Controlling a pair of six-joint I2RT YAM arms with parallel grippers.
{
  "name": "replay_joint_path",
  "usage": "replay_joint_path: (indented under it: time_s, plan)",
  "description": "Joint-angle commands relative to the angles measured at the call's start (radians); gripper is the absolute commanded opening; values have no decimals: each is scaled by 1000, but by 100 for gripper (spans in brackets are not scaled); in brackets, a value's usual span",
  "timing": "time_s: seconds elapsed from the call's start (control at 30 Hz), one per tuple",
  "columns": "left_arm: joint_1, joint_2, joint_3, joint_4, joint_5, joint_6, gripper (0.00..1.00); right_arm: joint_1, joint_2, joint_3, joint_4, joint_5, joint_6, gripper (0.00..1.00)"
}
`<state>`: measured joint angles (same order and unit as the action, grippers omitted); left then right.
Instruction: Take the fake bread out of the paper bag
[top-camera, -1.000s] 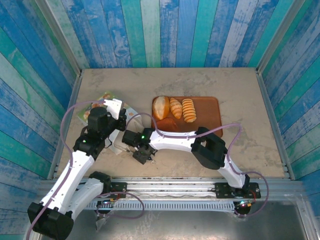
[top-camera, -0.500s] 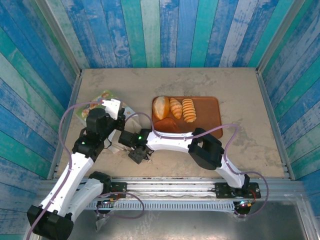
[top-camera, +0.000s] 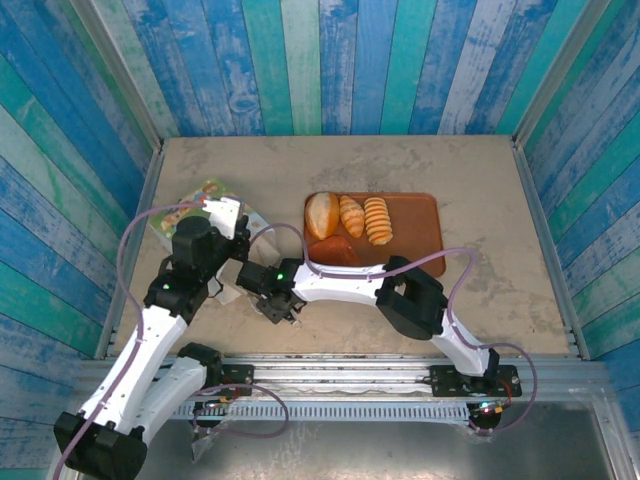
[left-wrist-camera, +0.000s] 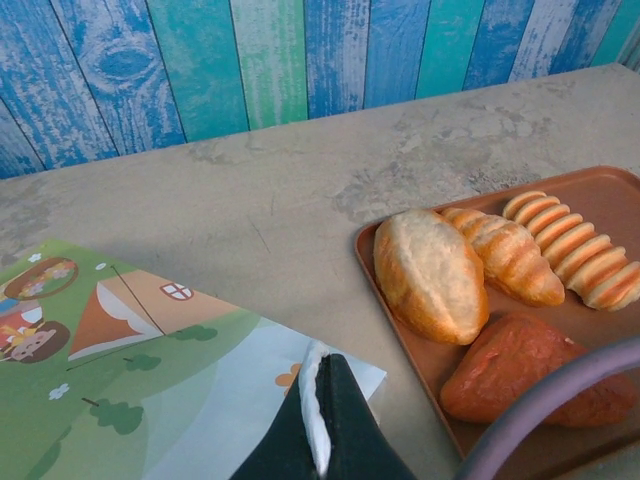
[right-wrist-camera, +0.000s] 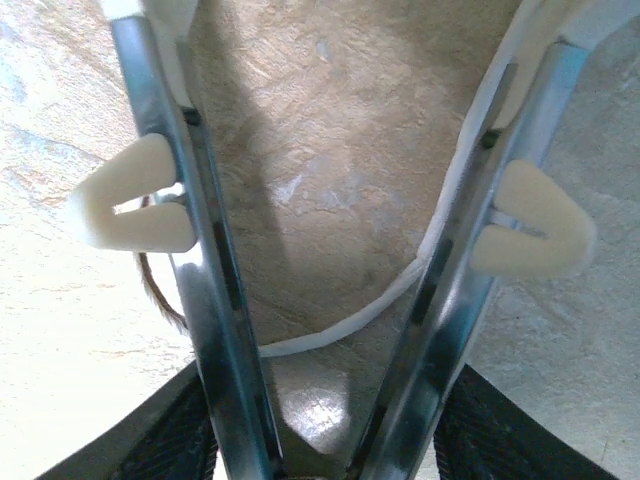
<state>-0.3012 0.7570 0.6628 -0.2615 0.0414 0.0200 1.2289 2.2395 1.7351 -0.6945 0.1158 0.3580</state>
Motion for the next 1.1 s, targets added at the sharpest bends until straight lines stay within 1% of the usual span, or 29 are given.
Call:
replay_joint_path:
  time_s: [0.0,0.2,0.33,0.4,0.6,0.67,0.83,0.97,1.07]
  plan:
    - [-3,-31,-6,20,-33,-16,0,-5,-85,-83,3,-11,-11,50]
    - [-3,-50,-9,27,-67,-21,0,-8,-282,-238,123,-80,-31,49]
    - [-3,-53,-7,27,-65,-23,0,-27,-354,-303,210,-158,-21,48]
    - [-3,-50,-7,24,-58,-20,0,-33,-373,-321,246,-165,-9,48]
    - [-3,-54,-19,24,-61,-17,0,-53,-399,-372,364,-211,33,47]
    - [-3,-54,-24,33,-66,-14,0,-59,-390,-382,409,-214,54,45]
    - [-3,-57,-20,21,-84,0,0,-68,-378,-390,494,-215,95,43]
    - [-3,-79,-22,-2,-130,23,0,-68,-388,-418,579,-210,127,43]
    - [-3,-123,-36,-22,-184,44,0,-68,-384,-432,622,-203,148,44]
